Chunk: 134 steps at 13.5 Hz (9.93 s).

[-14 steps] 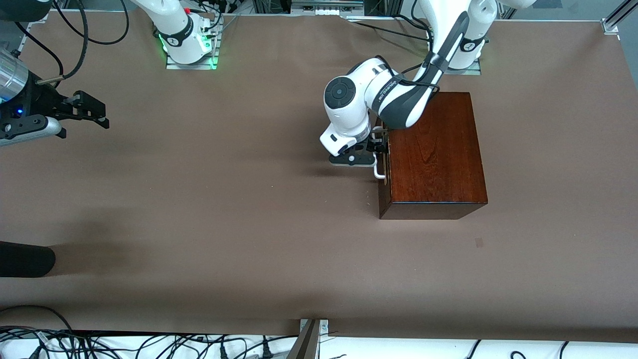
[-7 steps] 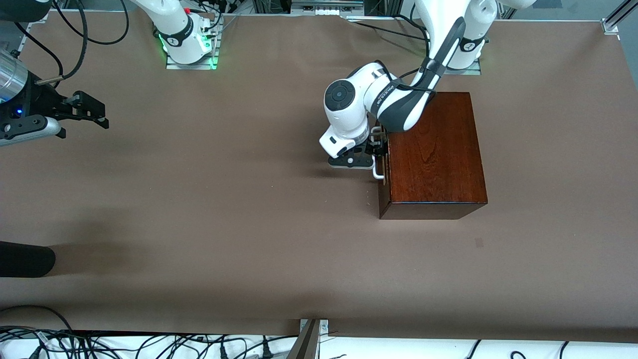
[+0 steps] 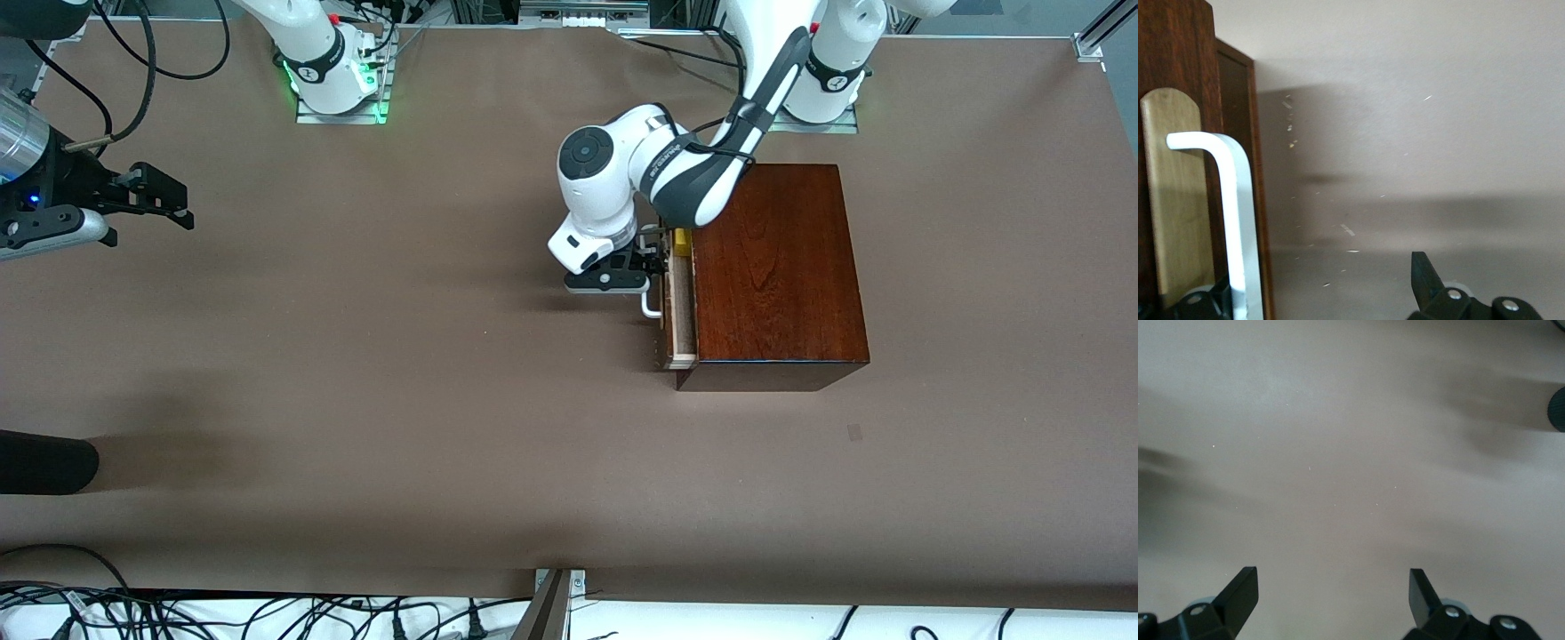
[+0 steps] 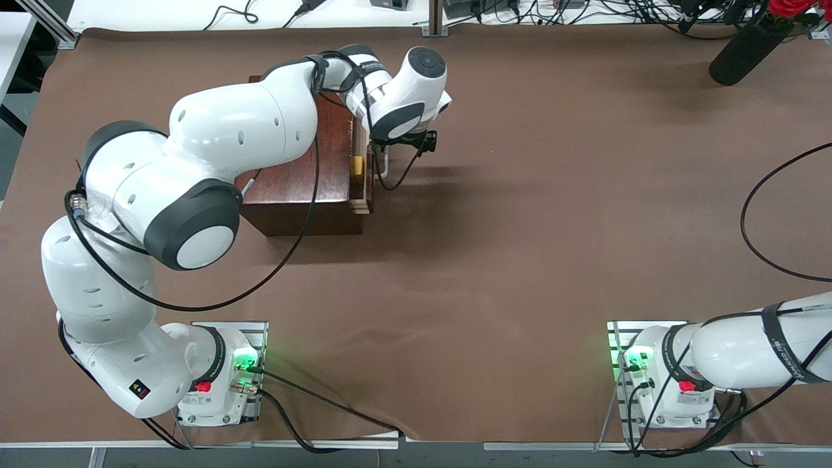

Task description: Open drawer, take yellow block, close drawer

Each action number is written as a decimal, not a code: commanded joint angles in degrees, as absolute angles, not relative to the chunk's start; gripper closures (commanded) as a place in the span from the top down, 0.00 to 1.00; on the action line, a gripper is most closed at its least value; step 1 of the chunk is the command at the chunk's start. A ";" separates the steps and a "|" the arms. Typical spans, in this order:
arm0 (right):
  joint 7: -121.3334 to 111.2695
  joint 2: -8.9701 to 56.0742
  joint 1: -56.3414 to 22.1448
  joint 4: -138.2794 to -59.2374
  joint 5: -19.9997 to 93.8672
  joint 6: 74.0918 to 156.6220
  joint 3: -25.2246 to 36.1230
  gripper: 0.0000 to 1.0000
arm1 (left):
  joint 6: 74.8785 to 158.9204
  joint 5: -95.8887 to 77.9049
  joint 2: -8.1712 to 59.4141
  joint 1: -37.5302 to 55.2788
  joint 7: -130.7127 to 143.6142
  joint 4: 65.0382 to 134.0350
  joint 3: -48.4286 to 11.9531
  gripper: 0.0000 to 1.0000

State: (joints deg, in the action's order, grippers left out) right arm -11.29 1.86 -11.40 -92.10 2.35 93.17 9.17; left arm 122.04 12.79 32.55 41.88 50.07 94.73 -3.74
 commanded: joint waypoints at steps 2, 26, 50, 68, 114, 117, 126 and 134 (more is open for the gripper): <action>-11.60 2.28 -10.90 -91.23 2.46 92.29 9.14 1.00 | 124.19 8.36 37.97 42.89 51.68 87.37 -4.39 1.00; -11.43 6.94 -11.51 -90.79 2.11 93.86 8.96 1.00 | 89.14 4.39 25.41 28.85 25.71 73.56 -2.37 1.00; -21.53 38.21 -50.70 -63.49 0.00 104.94 -2.02 1.00 | 101.34 0.44 -3.60 -0.70 -18.46 107.05 -2.37 1.00; -25.57 49.39 -57.13 -58.71 -6.33 114.95 -1.76 1.00 | 100.81 -0.35 -0.44 -0.35 -18.19 102.83 -2.99 1.00; -19.96 17.67 -7.13 -94.71 2.20 104.58 1.41 0.00 | 111.00 -8.00 31.53 21.53 -33.10 80.33 -23.55 1.00; -17.23 14.60 -5.10 -107.88 2.29 114.57 1.41 0.00 | 114.50 -7.82 37.79 23.20 -45.41 79.45 -23.21 1.00; -6.69 16.08 -4.92 -130.51 2.73 143.17 0.70 0.00 | 111.64 3.69 39.55 23.65 -53.52 85.43 -23.03 1.00; 1.49 20.64 -5.01 -131.75 2.55 150.19 -0.09 0.00 | 95.99 7.91 38.23 17.15 -54.67 84.73 -22.85 1.00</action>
